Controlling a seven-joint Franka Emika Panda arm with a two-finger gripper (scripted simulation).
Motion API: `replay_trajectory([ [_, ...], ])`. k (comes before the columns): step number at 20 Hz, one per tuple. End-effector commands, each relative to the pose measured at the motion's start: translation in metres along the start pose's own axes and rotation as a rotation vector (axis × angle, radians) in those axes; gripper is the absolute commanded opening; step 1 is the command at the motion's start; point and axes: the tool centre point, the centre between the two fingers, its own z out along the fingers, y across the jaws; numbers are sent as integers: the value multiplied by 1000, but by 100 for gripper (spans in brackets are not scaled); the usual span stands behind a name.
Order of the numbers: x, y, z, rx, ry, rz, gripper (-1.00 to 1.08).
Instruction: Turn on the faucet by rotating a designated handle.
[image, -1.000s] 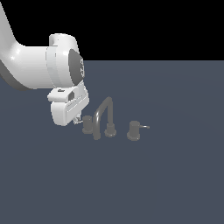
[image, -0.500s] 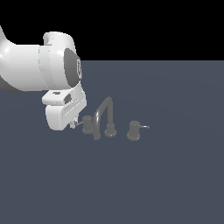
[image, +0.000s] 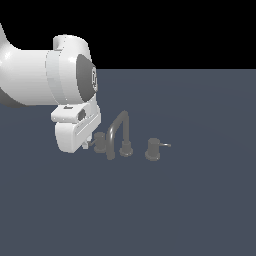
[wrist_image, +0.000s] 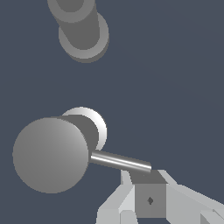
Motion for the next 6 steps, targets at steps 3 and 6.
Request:
replay_trajectory([
  [3,43,-9,-1,0,10,37,-100],
  [6,56,-12,-1,0,12,45,-100],
])
